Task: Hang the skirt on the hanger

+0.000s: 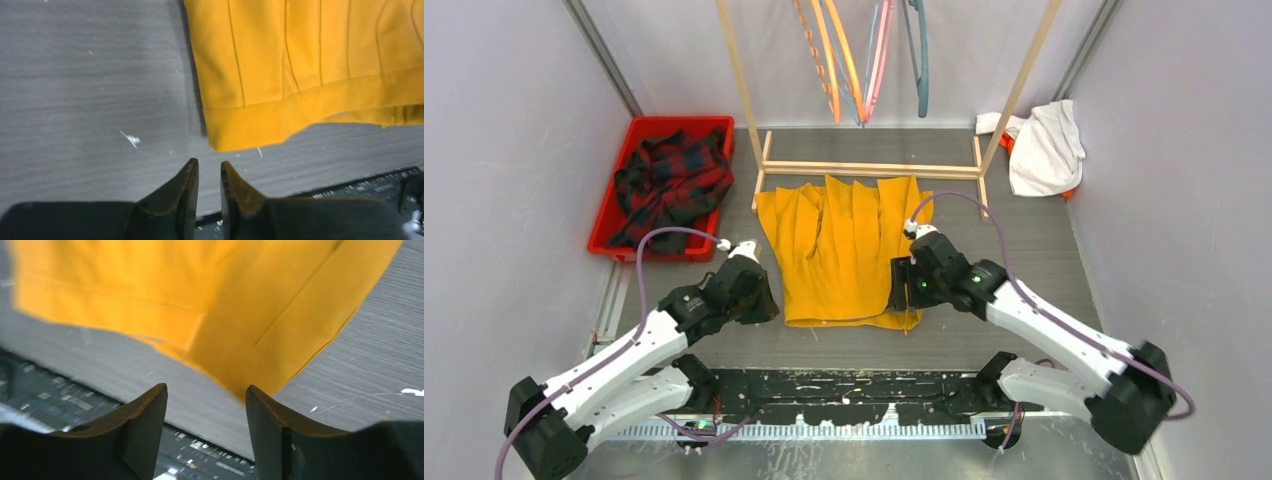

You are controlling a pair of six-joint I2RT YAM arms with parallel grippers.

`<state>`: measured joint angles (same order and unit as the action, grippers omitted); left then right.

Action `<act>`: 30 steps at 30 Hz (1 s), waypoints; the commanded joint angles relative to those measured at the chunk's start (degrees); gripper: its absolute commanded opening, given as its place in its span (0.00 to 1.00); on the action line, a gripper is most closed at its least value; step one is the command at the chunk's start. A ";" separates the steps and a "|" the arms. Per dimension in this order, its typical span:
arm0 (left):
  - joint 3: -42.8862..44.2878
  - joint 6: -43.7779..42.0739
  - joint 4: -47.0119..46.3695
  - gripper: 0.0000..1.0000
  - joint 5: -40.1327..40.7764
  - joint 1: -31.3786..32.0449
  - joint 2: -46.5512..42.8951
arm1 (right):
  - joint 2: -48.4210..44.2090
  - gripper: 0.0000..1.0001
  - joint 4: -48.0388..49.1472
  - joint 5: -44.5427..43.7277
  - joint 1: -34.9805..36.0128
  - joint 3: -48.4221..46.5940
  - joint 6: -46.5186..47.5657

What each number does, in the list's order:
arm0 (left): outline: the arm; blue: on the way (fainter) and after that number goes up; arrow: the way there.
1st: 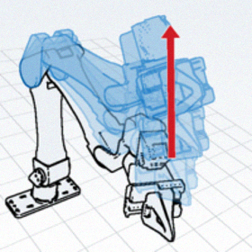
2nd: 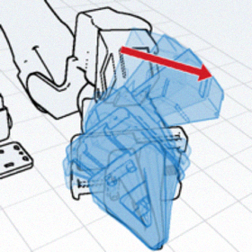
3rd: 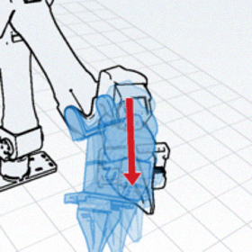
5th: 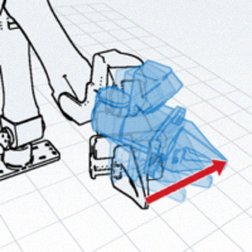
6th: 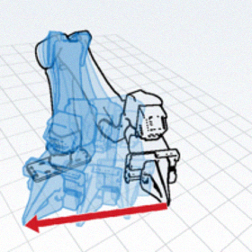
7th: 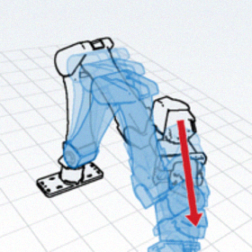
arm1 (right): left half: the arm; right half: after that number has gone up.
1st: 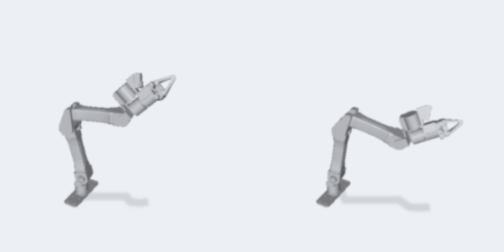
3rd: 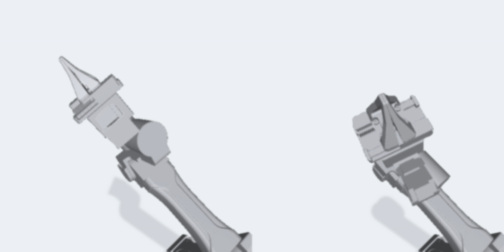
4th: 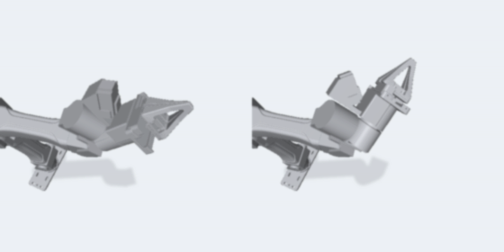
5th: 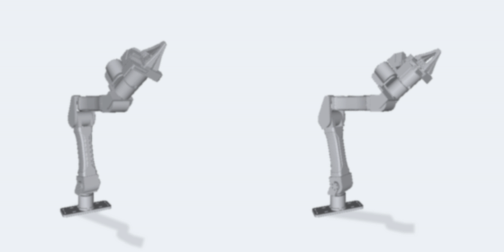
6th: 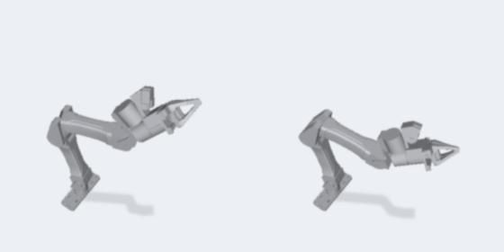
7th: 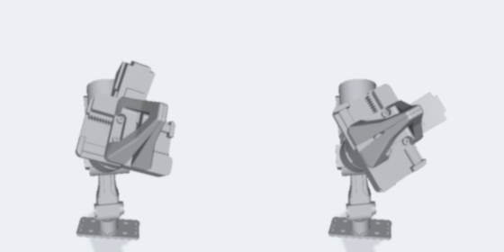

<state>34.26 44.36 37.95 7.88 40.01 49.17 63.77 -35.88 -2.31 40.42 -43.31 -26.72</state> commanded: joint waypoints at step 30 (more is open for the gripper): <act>13.90 -2.52 4.68 0.99 2.25 5.16 0.22 | 36.82 0.65 -11.53 -12.22 -15.04 -103.61 14.99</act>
<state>47.94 42.92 43.83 10.83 45.10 50.37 97.14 -50.59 -20.05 27.75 -147.13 -14.44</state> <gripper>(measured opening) 0.994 0.650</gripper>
